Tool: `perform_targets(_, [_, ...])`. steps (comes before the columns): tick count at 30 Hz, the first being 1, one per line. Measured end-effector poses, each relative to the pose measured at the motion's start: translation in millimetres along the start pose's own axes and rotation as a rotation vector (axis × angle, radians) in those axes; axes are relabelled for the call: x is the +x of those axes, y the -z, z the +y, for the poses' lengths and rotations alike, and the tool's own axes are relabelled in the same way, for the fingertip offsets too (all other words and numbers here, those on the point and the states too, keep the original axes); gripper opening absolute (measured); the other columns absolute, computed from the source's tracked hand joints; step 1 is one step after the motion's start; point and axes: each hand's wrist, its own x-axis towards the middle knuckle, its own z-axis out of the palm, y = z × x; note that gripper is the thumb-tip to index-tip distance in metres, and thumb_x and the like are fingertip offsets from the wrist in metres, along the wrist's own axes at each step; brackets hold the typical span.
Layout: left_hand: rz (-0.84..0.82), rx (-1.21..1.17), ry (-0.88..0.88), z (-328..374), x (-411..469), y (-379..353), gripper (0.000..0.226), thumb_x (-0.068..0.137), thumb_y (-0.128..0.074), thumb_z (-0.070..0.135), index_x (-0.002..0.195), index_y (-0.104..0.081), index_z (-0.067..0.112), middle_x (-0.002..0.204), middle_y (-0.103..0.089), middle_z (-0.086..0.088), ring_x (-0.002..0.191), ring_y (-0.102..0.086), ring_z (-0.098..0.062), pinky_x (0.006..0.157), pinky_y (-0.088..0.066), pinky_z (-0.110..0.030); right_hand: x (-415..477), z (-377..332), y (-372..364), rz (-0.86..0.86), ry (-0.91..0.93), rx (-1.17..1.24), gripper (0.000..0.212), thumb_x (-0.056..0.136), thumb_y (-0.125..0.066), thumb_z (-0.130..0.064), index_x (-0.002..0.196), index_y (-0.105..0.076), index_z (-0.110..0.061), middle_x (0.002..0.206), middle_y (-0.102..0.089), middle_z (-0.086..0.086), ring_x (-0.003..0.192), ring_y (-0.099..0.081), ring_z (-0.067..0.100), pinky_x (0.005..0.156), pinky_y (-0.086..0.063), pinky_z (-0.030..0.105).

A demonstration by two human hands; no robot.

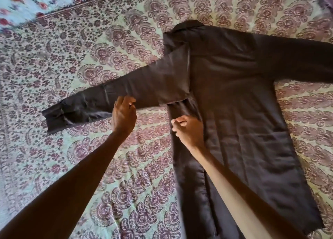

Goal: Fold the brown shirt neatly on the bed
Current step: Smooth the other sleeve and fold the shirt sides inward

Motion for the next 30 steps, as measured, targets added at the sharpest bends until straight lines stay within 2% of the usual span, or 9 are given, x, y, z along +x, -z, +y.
perform_targets(4, [0.022, 0.162, 0.188, -54.2, 1.4, 40.3, 0.031, 0.077, -0.053, -0.004, 0.106, -0.061, 0.005, 0.113, -0.054, -0.021, 0.100, -0.051, -0.042, 0.075, -0.044, -0.047, -5.5, -38.4, -69.2, -0.298, -0.243, 0.393, 0.015, 0.089, -0.065, -0.012, 0.092, -0.066, 0.002, 0.073, -0.066, 0.012, 0.050, -0.058, 0.012, 0.044, -0.042, 0.018])
perform_targets(7, [-0.096, 0.380, 0.219, -95.7, 15.9, 63.6, 0.041, 0.081, -0.061, 0.013, 0.120, -0.053, 0.007, 0.125, -0.048, -0.021, 0.113, -0.045, -0.042, 0.089, -0.039, -0.052, -4.9, -65.1, -119.6, -0.309, -0.353, 0.516, 0.016, 0.086, -0.071, -0.015, 0.082, -0.063, -0.002, 0.066, -0.058, 0.010, 0.046, -0.052, 0.013, 0.049, -0.041, 0.023])
perform_targets(11, [-0.205, 0.486, 0.180, -146.6, 45.7, 86.1, 0.066, 0.083, -0.061, 0.023, 0.143, -0.033, 0.012, 0.145, -0.036, -0.018, 0.138, -0.028, -0.037, 0.111, -0.019, -0.053, -2.1, -89.5, -170.5, -0.246, -0.431, 0.669, 0.024, 0.084, -0.074, -0.017, 0.070, -0.056, -0.007, 0.059, -0.055, 0.004, 0.041, -0.048, 0.009, 0.035, -0.040, 0.017])
perform_targets(13, [-0.303, 0.520, 0.174, -165.9, 55.0, 98.4, 0.060, 0.084, -0.060, 0.026, 0.138, -0.037, 0.012, 0.139, -0.042, -0.021, 0.132, -0.038, -0.039, 0.112, -0.020, -0.054, -3.4, -97.2, -187.8, -0.265, -0.415, 0.743, 0.026, 0.088, -0.070, -0.016, 0.070, -0.053, -0.007, 0.059, -0.056, 0.000, 0.043, -0.048, 0.005, 0.036, -0.040, 0.018])
perform_targets(16, [-0.464, 0.446, 0.133, -166.8, 60.3, 119.5, 0.043, 0.087, -0.064, 0.027, 0.123, -0.052, 0.006, 0.118, -0.060, -0.025, 0.112, -0.057, -0.038, 0.097, -0.040, -0.043, -10.0, -103.4, -198.3, -0.338, -0.406, 0.753, 0.017, 0.094, -0.060, -0.016, 0.079, -0.057, -0.009, 0.062, -0.059, -0.007, 0.057, -0.050, 0.002, 0.056, -0.046, 0.023])
perform_targets(18, [-0.658, 0.323, 0.124, -150.6, 54.3, 132.6, 0.039, 0.091, -0.062, 0.031, 0.117, -0.061, 0.002, 0.113, -0.064, -0.025, 0.106, -0.061, -0.036, 0.085, -0.043, -0.033, -12.6, -102.2, -202.2, -0.281, -0.409, 0.723, 0.023, 0.094, -0.059, -0.012, 0.072, -0.053, -0.014, 0.049, -0.054, -0.006, 0.042, -0.043, 0.005, 0.051, -0.036, 0.021])
perform_targets(21, [-0.848, -0.122, 0.353, -133.2, 34.0, 149.6, 0.032, 0.089, -0.065, 0.029, 0.108, -0.066, 0.003, 0.090, -0.070, -0.015, 0.082, -0.066, -0.029, 0.069, -0.047, -0.026, -28.7, -101.6, -206.4, -0.098, -0.419, 0.746, 0.009, 0.088, -0.064, -0.010, 0.082, -0.057, -0.011, 0.062, -0.052, 0.002, 0.045, -0.043, 0.009, 0.050, -0.035, 0.025])
perform_targets(25, [-1.041, -0.647, 0.529, -111.8, -13.0, 166.2, 0.023, 0.084, -0.068, 0.012, 0.107, -0.064, 0.008, 0.098, -0.073, -0.008, 0.091, -0.070, -0.024, 0.085, -0.056, -0.033, -66.7, -86.7, -181.3, 0.048, -0.455, 0.886, 0.015, 0.088, -0.056, -0.023, 0.097, -0.063, -0.013, 0.078, -0.062, 0.004, 0.063, -0.056, 0.016, 0.056, -0.041, 0.026])
perform_targets(30, [-1.034, -0.830, 0.466, -58.6, -69.4, 144.5, 0.034, 0.079, -0.076, 0.023, 0.110, -0.068, 0.009, 0.106, -0.072, -0.010, 0.097, -0.068, -0.026, 0.087, -0.053, -0.038, -85.2, -72.5, -102.4, 0.286, -0.440, 0.883, 0.028, 0.093, -0.050, -0.024, 0.065, -0.050, -0.020, 0.059, -0.048, -0.005, 0.045, -0.045, 0.009, 0.043, -0.034, 0.017])
